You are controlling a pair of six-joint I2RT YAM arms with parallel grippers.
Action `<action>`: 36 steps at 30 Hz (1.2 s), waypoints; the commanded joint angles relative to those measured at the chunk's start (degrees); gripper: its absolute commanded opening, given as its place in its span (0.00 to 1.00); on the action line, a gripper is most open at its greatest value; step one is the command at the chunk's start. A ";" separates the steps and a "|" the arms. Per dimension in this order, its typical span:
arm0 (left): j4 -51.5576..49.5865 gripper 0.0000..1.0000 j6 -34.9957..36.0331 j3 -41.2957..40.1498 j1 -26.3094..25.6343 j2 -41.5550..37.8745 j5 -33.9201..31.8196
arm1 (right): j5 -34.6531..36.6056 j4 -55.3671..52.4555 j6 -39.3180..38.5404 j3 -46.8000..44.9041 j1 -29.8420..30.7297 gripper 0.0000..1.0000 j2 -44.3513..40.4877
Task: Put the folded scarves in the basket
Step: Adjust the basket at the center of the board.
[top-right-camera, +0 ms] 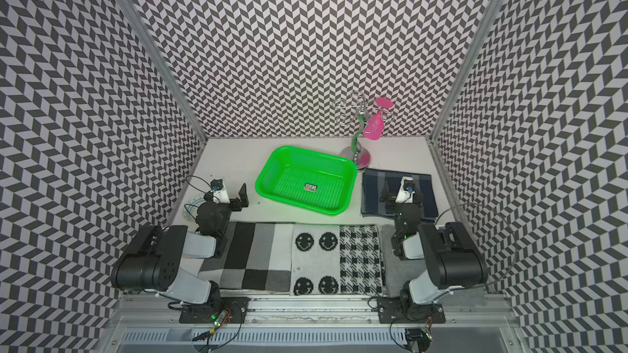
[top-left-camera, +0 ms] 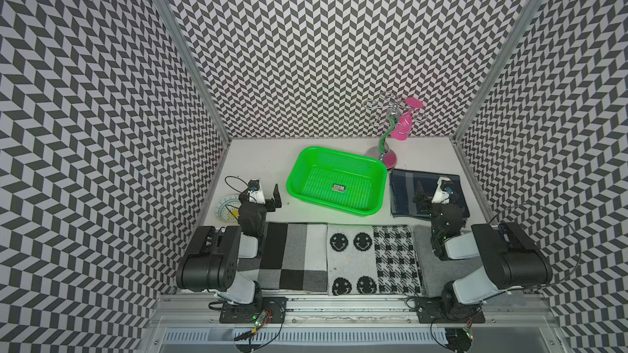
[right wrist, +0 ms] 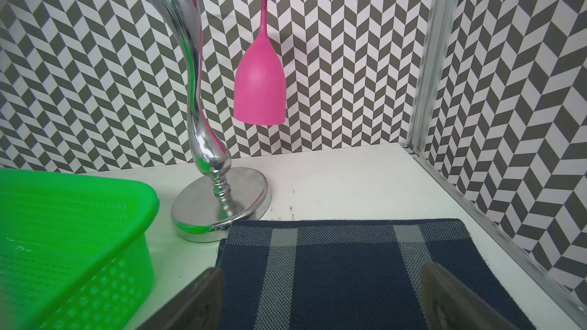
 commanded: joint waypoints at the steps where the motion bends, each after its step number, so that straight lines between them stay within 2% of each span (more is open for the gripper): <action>1: 1.36 1.00 -0.23 0.84 0.01 0.46 -0.15 | 0.23 3.57 -0.10 0.28 0.27 1.00 0.41; 23: 1.82 0.99 -0.08 0.79 0.01 0.31 0.43 | 0.79 4.04 0.03 0.19 0.31 1.00 -0.16; 25: -6.21 0.97 1.29 3.72 -0.37 -2.63 2.09 | -0.93 -2.54 -1.27 2.03 0.49 1.00 -3.35; 27: -15.87 0.97 0.49 8.18 -0.53 -5.71 0.24 | 0.11 -13.64 -2.75 6.67 2.09 0.99 -5.76; 29: -18.89 0.97 1.08 9.83 -0.56 -7.65 1.38 | 2.47 -24.55 -4.15 11.88 4.69 1.00 -7.38; 31: -22.29 0.97 0.97 11.69 -0.74 -9.38 3.50 | 4.69 -30.74 -4.32 16.04 7.27 1.00 -7.52; 33: -30.20 0.96 -0.57 16.56 -1.02 -9.20 6.43 | 4.58 -39.98 -0.85 19.87 8.65 1.00 -8.52; 36: -43.51 0.92 -1.81 26.08 -2.33 -5.38 12.31 | -0.89 -51.39 6.45 26.22 11.04 1.00 -8.86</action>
